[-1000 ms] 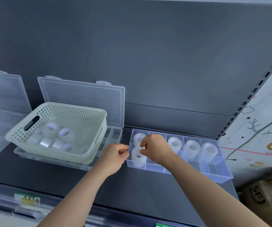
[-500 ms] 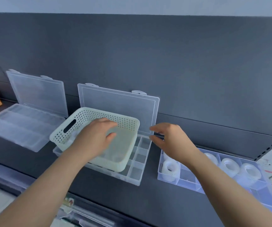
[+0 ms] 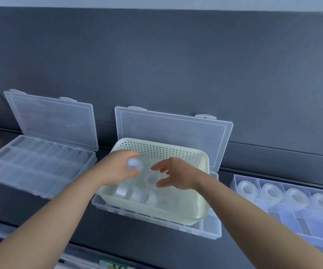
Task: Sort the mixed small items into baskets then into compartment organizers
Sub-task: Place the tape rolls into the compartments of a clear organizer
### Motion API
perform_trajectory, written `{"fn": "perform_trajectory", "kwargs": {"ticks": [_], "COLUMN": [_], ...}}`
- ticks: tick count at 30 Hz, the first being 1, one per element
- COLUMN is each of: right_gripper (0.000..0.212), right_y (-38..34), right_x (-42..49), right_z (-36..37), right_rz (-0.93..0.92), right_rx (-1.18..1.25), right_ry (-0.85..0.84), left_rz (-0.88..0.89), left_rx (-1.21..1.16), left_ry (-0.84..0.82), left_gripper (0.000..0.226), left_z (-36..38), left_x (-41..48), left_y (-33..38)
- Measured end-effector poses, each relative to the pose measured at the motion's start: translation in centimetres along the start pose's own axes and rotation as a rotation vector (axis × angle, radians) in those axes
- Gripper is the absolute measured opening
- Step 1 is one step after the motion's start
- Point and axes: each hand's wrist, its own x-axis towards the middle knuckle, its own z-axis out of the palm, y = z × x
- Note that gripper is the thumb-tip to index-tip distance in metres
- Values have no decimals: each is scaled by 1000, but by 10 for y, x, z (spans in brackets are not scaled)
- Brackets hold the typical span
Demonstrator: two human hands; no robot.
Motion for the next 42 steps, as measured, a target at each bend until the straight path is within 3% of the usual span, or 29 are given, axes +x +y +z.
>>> {"fn": "perform_trajectory", "kwargs": {"ticks": [6,8,12,17,26,30,37,42], "right_gripper": [59,60,56,52,53,55,57,45], "right_y": [-4,-4,-1,-3,-13,-11,-2,24], "right_x": [13,11,2,-6,-12,-20,-58,-112], "right_z": [9,7,4,6,8,7,-2,-23], "right_rz": [23,46,110,119,111,120,156,173], "right_rx": [-33,-29,109,196,261,244,341,411], "right_ry": [-25,4,75,115,169,206,354,511], "left_rz": [-5,34,134,233,373,383,341,353], "left_rx": [-430,-339,10,176,434,374,31,-79], "left_ry": [-149,-170,-198,-284,-247,-168,14,75], "left_gripper": [28,16,20,21,26,16,1,13], "left_z": [-23,-26,-30,-38,-24,-22,-42,-22], "left_x": [-11,-8,-3,-5,-2,0,-7,-15], "left_y": [-6,-8,-17,-25,-23,-28,3,63]}}
